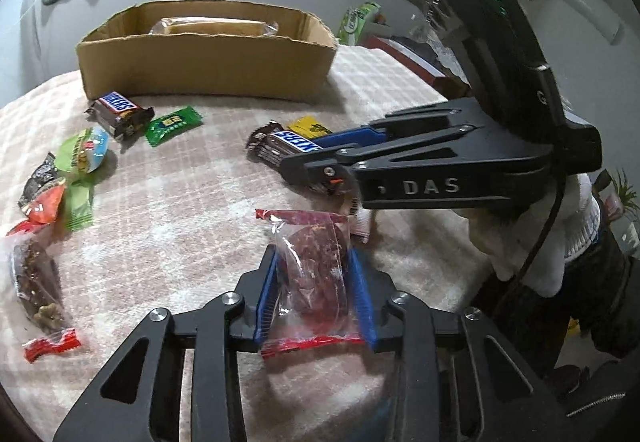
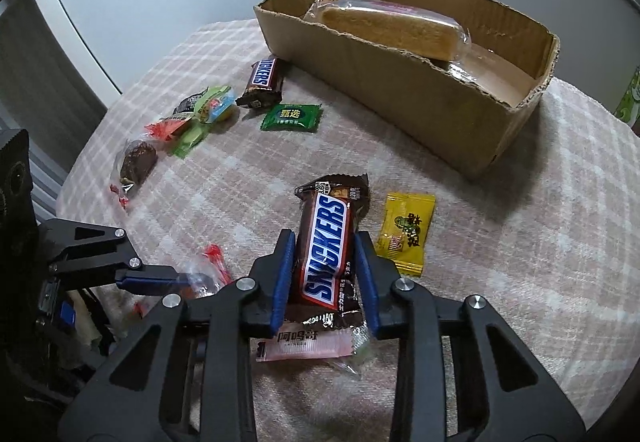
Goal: Organize snacks
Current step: 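Grasp the meat bag with the left tool while the right tool grasps a Snickers bar, then carry the meat bag and Snickers bar into the box and open both tools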
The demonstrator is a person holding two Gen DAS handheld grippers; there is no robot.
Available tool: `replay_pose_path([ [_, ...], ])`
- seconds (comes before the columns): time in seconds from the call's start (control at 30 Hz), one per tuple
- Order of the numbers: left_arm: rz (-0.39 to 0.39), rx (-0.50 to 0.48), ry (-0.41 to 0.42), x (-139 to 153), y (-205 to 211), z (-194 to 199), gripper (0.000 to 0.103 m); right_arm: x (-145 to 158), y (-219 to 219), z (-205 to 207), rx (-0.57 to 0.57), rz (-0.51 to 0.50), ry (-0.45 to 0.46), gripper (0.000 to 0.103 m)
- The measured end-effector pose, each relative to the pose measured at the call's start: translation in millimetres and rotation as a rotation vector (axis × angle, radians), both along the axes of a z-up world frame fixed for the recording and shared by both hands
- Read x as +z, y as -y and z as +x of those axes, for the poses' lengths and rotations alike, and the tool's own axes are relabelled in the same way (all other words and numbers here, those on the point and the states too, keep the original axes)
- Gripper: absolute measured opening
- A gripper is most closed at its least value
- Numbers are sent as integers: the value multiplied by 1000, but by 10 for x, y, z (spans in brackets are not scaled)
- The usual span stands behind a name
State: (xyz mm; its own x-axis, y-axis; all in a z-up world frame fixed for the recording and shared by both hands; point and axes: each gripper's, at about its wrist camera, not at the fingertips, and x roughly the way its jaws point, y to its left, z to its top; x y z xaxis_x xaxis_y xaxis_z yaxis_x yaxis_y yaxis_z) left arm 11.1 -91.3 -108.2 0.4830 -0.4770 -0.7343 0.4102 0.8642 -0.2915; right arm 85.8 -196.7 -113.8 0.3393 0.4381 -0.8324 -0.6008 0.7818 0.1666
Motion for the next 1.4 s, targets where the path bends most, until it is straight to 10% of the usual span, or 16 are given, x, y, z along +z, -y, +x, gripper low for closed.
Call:
replay_pose_path([
  [1.4,7,185,209,761,-435,484,31,824,216,235,-124,121,189,31],
])
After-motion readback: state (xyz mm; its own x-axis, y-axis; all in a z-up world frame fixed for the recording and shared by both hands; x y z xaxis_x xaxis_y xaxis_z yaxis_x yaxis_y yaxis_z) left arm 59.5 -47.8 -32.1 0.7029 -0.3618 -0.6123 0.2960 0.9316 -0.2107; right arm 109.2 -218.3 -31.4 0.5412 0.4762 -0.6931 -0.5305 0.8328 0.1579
